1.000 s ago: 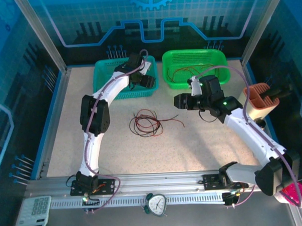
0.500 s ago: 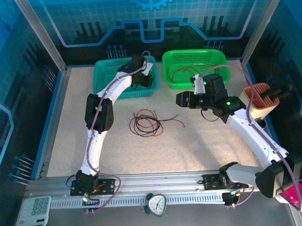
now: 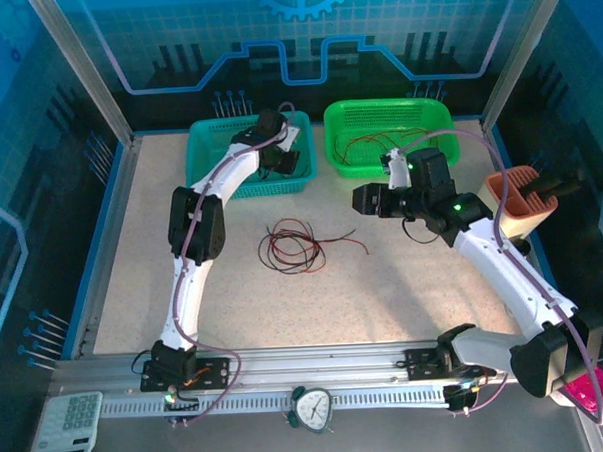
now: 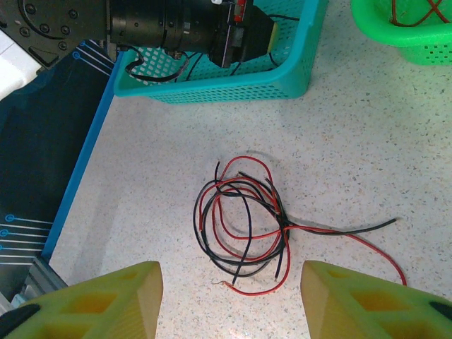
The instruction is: Untangle the cables
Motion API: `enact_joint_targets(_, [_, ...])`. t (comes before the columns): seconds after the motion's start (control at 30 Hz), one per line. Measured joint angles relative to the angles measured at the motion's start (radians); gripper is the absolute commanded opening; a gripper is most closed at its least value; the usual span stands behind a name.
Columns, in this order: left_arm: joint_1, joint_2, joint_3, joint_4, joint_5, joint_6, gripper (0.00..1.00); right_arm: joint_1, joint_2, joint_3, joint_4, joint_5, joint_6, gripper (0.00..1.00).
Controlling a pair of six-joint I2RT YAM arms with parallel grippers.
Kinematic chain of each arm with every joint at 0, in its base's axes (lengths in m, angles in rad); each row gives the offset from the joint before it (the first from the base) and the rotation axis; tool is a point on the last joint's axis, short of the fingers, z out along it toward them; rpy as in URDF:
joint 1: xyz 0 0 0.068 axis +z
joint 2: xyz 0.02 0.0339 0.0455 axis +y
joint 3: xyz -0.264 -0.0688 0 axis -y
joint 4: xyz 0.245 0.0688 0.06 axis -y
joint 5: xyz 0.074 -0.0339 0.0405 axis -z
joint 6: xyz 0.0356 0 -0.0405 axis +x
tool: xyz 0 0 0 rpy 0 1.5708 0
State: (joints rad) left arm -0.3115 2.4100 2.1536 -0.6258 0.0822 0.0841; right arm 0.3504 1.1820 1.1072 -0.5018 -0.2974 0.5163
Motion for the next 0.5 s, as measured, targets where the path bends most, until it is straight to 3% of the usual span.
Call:
enact_joint_targets(0.43, [0.035, 0.013, 0.000, -0.039, -0.027, -0.007, 0.00, -0.001, -0.013, 0.008, -0.010, 0.000, 0.000, 0.56])
enact_joint_targets(0.5, [0.037, 0.013, 0.000, -0.040, -0.027, -0.013, 0.09, -0.001, -0.012, 0.005, -0.007, 0.001, 0.000, 0.56])
